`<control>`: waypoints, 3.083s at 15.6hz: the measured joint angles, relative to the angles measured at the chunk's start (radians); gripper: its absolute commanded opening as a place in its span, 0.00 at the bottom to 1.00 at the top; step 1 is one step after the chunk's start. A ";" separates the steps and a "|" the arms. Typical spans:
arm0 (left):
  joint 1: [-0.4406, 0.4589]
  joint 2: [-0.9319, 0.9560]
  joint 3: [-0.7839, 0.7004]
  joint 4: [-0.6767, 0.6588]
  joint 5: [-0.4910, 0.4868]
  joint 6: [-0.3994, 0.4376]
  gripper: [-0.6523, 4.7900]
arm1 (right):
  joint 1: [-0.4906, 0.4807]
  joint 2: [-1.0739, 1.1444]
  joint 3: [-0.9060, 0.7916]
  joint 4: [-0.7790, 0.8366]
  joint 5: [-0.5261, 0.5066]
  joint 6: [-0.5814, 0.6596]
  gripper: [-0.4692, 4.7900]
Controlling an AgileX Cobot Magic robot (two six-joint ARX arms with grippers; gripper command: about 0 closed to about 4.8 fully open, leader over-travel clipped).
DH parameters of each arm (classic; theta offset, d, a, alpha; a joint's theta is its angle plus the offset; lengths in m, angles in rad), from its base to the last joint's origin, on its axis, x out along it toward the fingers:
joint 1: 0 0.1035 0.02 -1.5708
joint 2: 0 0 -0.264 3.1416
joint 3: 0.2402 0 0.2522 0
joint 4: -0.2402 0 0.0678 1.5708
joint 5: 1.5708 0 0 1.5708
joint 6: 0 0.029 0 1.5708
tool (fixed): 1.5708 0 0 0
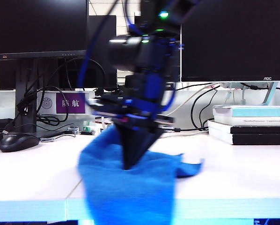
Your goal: Wipe the table from right to left using the rag.
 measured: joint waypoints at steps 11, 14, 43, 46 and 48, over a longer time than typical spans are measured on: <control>0.000 0.000 0.000 -0.010 0.000 0.000 0.11 | 0.100 0.129 0.184 0.010 0.016 0.002 0.09; 0.000 0.000 0.000 -0.011 0.000 -0.001 0.11 | 0.126 0.132 0.185 0.013 0.053 0.002 0.09; 0.000 -0.006 0.002 -0.473 -0.539 -0.134 0.11 | 0.249 0.487 0.715 0.086 -0.052 0.079 0.09; 0.000 -0.011 0.002 -0.474 -0.539 -0.132 0.11 | 0.254 0.496 0.727 0.090 -0.051 0.086 0.09; 0.034 -0.011 0.001 -0.473 -0.537 -0.132 0.11 | 0.254 0.496 0.727 0.091 -0.051 0.087 0.09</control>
